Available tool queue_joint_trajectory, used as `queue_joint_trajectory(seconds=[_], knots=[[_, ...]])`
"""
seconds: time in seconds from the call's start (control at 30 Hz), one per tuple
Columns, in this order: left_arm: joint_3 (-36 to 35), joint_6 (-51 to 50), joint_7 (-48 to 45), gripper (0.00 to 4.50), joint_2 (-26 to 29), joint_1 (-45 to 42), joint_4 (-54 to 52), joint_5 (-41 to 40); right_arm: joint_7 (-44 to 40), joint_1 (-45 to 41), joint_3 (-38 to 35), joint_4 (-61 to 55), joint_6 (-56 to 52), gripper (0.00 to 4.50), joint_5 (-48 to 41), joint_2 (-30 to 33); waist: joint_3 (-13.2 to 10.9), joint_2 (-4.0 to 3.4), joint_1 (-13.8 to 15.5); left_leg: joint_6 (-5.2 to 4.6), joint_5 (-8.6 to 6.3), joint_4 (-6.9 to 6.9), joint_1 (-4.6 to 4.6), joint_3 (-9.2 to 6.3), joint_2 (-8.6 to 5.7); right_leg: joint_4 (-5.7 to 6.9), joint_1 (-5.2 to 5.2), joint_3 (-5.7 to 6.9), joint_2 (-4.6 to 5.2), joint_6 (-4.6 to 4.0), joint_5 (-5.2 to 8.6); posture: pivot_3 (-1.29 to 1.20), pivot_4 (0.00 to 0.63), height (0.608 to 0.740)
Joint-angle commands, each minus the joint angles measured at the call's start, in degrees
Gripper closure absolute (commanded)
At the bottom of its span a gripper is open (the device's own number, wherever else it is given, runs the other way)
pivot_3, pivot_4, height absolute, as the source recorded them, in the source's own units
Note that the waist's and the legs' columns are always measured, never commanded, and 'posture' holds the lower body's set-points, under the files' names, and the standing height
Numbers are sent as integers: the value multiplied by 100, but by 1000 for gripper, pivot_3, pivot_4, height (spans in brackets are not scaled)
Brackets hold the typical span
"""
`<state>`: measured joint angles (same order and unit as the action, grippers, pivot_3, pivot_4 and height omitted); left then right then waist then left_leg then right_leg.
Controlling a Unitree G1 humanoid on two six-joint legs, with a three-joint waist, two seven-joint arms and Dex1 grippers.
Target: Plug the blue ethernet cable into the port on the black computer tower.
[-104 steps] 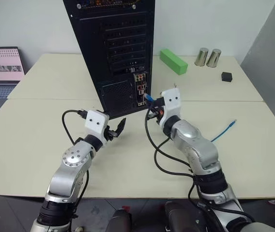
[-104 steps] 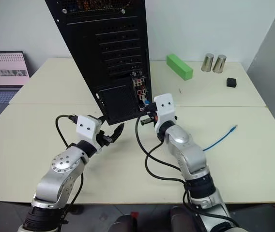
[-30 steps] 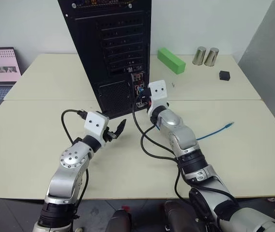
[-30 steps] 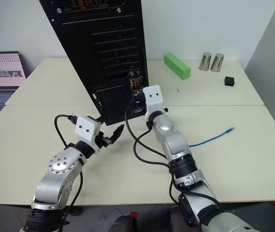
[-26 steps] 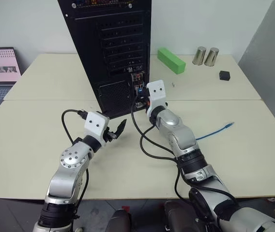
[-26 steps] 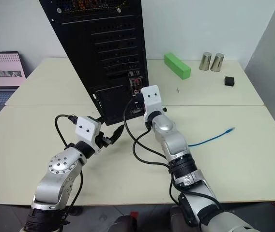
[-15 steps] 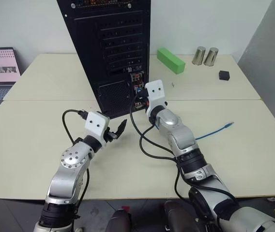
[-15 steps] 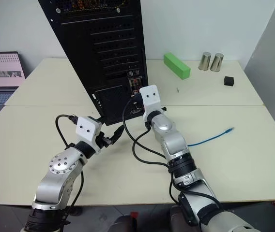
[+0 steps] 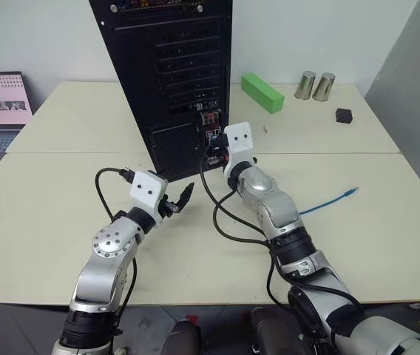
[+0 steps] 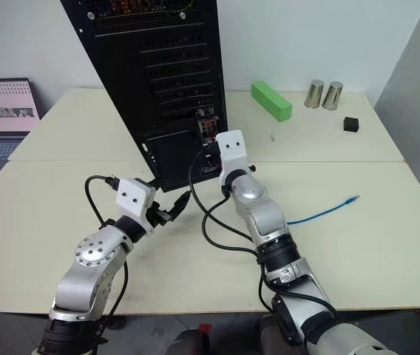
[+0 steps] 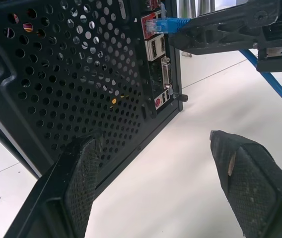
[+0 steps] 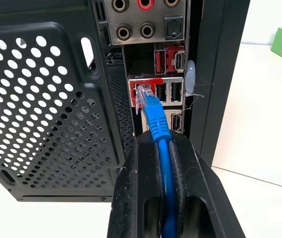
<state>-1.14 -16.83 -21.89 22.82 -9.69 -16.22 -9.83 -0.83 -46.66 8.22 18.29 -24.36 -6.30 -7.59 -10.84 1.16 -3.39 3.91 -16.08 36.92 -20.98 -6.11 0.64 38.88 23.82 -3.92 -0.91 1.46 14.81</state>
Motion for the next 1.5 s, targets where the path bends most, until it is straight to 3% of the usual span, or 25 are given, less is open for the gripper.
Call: queue_joint_trajectory(seconds=[0.03, 0.53, 1.17, 1.43, 1.47, 1.5], knots=[[-56, 99, 25, 854, 0, 20, -275, 56, 58, -402, 124, -258, -33, 4500, -176, -812, 0, 0, -1, 0, 0, 0, 0, 0, 0, 0, 0, 0, 0, 0, 0, 0, 150, 740], [-90, 74, 85, 854, -42, 104, -375, 82, 101, -769, 228, -147, 49, 4500, -407, -878, 0, 0, -35, 0, 0, -2, -26, 4, 7, 4, 33, -4, 0, -9, -5, 0, 150, 740], [-69, 97, 98, 854, -105, 57, -369, 116, 79, -1339, 238, 899, 623, 4500, -404, -885, -1, -1, -164, -1, 1, 2, -19, 4, 11, 12, 32, -5, -2, -4, -4, 0, 150, 740], [-81, 101, 119, 854, -99, 54, -350, 113, -66, -1178, 305, 775, 637, 4500, -421, -753, -1, -1, -175, -14, 9, 0, -12, 5, 18, 15, 32, -3, -7, -15, -15, 0, 150, 740], [-84, 98, 125, 795, -99, 58, -351, 113, -89, -1091, 307, 690, 624, 3889, -430, -709, -1, -1, -177, -14, 9, 0, -12, 6, 18, 15, 32, -3, -7, -15, -15, 0, 150, 740], [-86, 110, 128, 795, -99, 62, -331, 116, -122, -986, 316, 578, 595, 3830, -425, -631, -1, -1, -177, -14, 9, -1, -12, 6, 18, 14, 32, -4, -7, -15, -15, 0, 150, 740]])
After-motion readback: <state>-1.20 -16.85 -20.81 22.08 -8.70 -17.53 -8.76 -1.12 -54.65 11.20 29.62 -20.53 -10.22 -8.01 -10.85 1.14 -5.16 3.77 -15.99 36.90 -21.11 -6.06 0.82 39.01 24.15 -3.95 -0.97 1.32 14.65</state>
